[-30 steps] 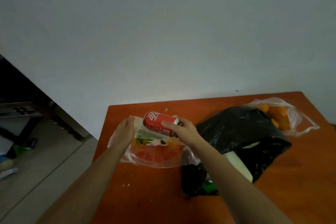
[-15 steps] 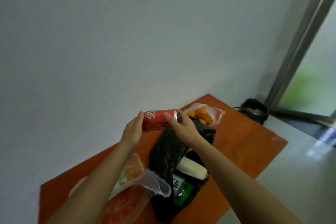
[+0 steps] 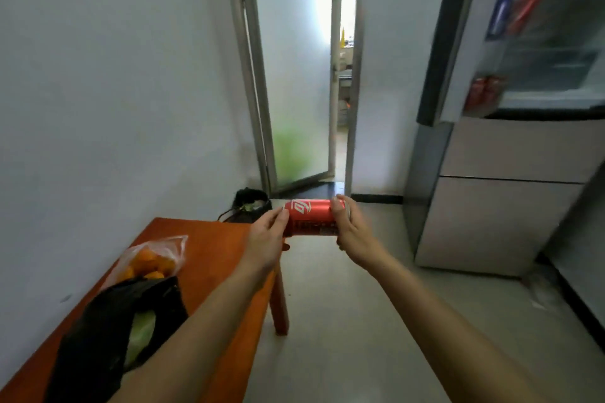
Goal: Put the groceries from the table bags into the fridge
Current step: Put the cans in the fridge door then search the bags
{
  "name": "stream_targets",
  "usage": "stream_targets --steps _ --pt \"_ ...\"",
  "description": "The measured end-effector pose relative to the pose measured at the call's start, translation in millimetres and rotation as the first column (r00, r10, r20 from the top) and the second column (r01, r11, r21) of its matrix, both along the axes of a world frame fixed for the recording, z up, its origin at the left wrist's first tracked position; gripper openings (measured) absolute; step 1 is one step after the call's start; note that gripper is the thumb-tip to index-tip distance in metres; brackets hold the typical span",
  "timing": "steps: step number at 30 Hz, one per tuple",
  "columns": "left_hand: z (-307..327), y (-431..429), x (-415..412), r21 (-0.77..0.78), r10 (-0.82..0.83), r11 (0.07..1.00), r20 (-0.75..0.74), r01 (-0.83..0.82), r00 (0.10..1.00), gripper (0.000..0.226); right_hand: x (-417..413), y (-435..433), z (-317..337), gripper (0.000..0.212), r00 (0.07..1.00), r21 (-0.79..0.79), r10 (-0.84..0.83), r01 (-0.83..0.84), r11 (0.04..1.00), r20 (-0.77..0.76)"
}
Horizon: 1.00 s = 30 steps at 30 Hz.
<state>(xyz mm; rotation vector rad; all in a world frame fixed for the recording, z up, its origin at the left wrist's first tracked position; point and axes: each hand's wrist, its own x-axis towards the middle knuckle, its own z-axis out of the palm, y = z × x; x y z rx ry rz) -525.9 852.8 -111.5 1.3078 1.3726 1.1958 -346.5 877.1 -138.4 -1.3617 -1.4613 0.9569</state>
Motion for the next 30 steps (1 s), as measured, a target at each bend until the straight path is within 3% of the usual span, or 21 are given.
stream_targets --steps 7,13,18,23,27,30 --pt "28 60 228 0.143 -0.237 0.962 0.014 0.233 0.971 0.025 225 15 22 0.058 0.956 0.038 -0.248 0.257 0.966 -0.157" --pt "63 106 371 0.233 -0.319 0.926 0.056 0.299 0.946 0.026 373 43 72 0.036 0.951 0.045 -0.215 0.231 0.972 -0.223" --pt "117 171 443 0.349 -0.342 0.880 -0.007 0.323 0.940 0.023 449 89 115 0.062 0.973 0.080 -0.120 0.138 0.987 -0.197" --pt "167 242 500 0.476 -0.393 0.789 -0.094 0.388 0.915 0.021 500 162 152 0.082 0.973 0.211 -0.143 0.180 0.961 -0.182" --pt "198 310 540 0.590 -0.424 0.690 -0.140 0.419 0.895 0.024 532 226 186 0.083 0.969 0.383 -0.232 0.245 0.890 -0.081" --pt "227 365 563 0.667 -0.439 0.603 -0.181 0.438 0.880 0.031 555 281 218 0.072 0.962 0.472 -0.270 0.260 0.842 -0.048"
